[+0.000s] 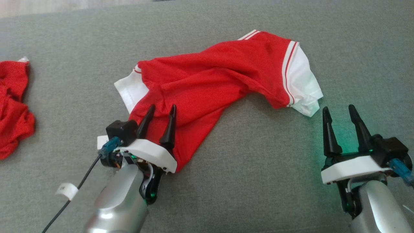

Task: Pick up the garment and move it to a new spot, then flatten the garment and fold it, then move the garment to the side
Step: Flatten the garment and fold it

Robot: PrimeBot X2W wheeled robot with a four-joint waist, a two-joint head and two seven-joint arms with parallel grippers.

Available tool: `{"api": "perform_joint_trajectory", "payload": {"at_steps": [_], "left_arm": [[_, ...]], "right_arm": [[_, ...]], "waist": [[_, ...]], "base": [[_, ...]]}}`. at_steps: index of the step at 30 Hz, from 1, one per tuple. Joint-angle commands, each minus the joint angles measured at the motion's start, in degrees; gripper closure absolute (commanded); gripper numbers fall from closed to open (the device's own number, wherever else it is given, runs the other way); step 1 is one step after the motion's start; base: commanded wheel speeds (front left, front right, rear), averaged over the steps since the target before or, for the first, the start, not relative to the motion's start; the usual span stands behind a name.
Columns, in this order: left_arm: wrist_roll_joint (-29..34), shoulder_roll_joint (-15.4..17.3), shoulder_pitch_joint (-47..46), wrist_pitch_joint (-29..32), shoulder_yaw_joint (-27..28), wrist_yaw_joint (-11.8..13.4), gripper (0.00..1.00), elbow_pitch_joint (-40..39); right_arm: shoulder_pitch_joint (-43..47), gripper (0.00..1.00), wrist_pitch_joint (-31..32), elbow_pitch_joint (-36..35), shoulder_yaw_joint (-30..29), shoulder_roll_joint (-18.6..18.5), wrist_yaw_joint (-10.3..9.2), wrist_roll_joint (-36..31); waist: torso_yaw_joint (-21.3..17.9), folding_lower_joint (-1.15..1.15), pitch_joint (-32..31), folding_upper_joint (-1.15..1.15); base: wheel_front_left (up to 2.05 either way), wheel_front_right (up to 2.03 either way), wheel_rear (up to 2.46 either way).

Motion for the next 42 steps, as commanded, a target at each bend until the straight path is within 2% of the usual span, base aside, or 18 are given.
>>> {"api": "perform_joint_trajectory", "payload": {"at_steps": [1,9,13,17,21,27,34,38,39,40,41,42], "left_arm": [[-1.56,0.47,-1.24,-0.08,0.27,-0.34,0.0,0.0],[-7.14,0.47,-1.8,-1.55,-5.87,-0.81,0.0,1.19],[-7.33,0.47,-3.59,-2.88,-7.75,-0.85,0.0,-0.24],[-5.55,0.47,-5.61,-3.32,-7.21,0.43,0.0,0.1],[-2.8,0.52,-6.95,-3.38,-4.22,2.42,0.0,-1.57],[-0.48,0.75,-7.72,-3.4,-1.83,3.44,0.0,0.69],[-0.97,0.73,-9.47,-3.4,-1.54,1.92,0.0,6.37],[-0.38,0.68,-10.36,-3.41,-1.14,1.0,0.0,5.66],[-0.01,0.67,-10.35,-3.41,-1.08,0.84,0.1,5.34],[0.36,0.66,-10.32,-3.41,-1.11,0.66,0.63,5.02],[0.8,0.65,-10.3,-3.41,-1.11,0.5,0.91,4.62],[1.17,0.64,-10.22,-3.41,-1.09,0.36,1.0,4.35]], "right_arm": [[-1.22,0.0,-0.33,-1.75,1.21,0.06,0.43,0.53],[-1.04,0.0,-0.33,-1.67,0.64,0.17,0.43,0.82],[-1.46,0.0,-0.33,-1.41,0.82,0.38,0.43,0.91],[-1.62,0.0,-0.33,-1.16,1.25,0.61,0.43,0.95],[-1.65,0.0,-0.33,-1.18,1.48,0.92,0.43,0.96],[-1.49,0.0,-0.33,-0.52,1.49,0.87,0.43,1.31],[-1.63,0.0,-0.33,-0.05,1.86,0.98,0.43,1.58],[-1.73,0.0,-0.33,0.04,2.16,1.05,0.43,1.66],[-1.74,0.0,-0.33,0.06,2.19,1.06,0.43,1.67],[-1.75,0.0,-0.33,0.11,2.21,1.08,0.43,1.68],[-1.78,0.0,-0.33,0.19,2.24,1.1,0.43,1.7],[-1.8,0.0,-0.33,0.29,2.29,1.12,0.43,1.7]], "waist": [[-0.64,-0.01,0.77,0.0],[-0.62,-0.01,1.18,0.0],[-0.4,-0.01,1.23,0.0],[-0.52,-0.01,1.04,0.0],[-0.91,-0.01,1.22,0.0],[-1.72,-0.01,1.26,0.0],[-2.45,-0.01,1.5,0.0],[-2.51,-0.01,1.77,0.0],[-2.49,-0.01,1.79,0.0],[-2.47,-0.01,1.8,0.0],[-2.44,-0.01,1.79,0.0],[-2.38,-0.01,1.72,0.0]], "base": [[0.0,0.0,0.0],[0.0,0.0,0.0],[0.0,0.0,0.0],[0.0,0.0,0.0],[0.0,0.0,0.0],[0.0,0.0,0.0],[0.0,0.0,0.0],[0.0,0.0,0.0],[0.0,0.0,0.0],[0.0,0.0,0.0],[0.0,0.0,0.0],[0.0,0.0,0.0]]}}
